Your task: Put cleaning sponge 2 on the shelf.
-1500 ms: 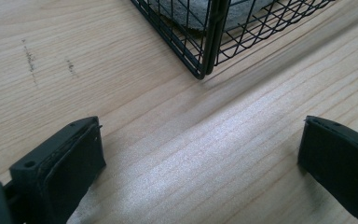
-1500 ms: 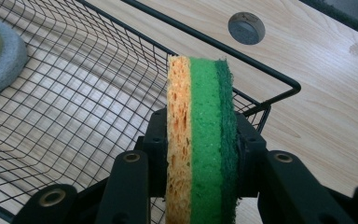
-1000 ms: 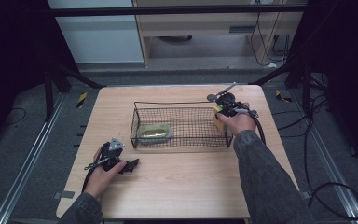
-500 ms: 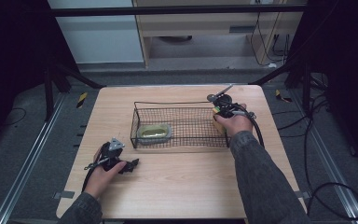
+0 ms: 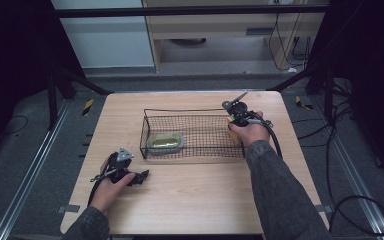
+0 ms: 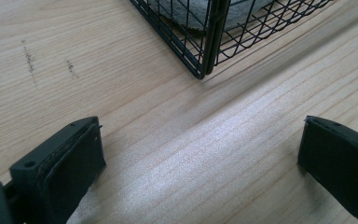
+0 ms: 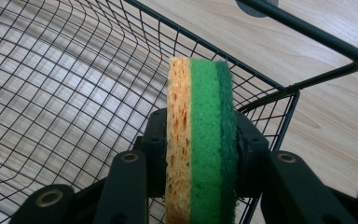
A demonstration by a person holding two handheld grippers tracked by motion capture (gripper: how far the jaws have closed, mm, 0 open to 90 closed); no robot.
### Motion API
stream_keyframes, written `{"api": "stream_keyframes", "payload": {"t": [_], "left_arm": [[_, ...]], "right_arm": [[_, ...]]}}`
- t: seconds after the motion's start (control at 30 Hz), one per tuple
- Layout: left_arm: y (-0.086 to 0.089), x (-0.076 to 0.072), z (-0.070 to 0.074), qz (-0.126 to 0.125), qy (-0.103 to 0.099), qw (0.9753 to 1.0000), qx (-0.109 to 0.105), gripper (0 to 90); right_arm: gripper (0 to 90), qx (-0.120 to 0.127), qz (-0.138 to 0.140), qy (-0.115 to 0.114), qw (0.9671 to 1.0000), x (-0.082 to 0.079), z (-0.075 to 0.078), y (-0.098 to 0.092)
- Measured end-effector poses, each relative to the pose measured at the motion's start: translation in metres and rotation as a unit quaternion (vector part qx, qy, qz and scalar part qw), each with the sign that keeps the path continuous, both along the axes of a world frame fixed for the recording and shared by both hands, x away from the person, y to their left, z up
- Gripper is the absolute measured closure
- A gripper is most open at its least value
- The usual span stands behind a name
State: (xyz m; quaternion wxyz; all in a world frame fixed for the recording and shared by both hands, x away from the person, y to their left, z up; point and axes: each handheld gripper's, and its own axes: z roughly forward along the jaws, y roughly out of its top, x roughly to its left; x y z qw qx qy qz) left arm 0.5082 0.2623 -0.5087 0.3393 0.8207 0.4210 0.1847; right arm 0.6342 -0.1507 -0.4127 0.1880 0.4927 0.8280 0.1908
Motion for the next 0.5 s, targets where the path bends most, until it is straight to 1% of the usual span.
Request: {"api": "stream_keyframes", "payload": {"t": [0.1,0.2,0.5], "left_arm": [[0.0001,0.0001,0.0,-0.001,0.0,1.0,0.0,0.0],[0.0001,0.0001,0.0,-0.001,0.0,1.0,0.0,0.0],[0.0001,0.0001,0.0,-0.001,0.0,1.0,0.0,0.0]], "right_arm": [[62.4,0.002,0.002,-0.001,1.0,-0.0004,0.0014,-0.0005],[59.4,0.003,0.001,0.001,1.0,-0.001,0.0026,-0.0003],[56.8,0.006,0.007,0.0,1.0,-0.0057,0.0073,0.002]]}}
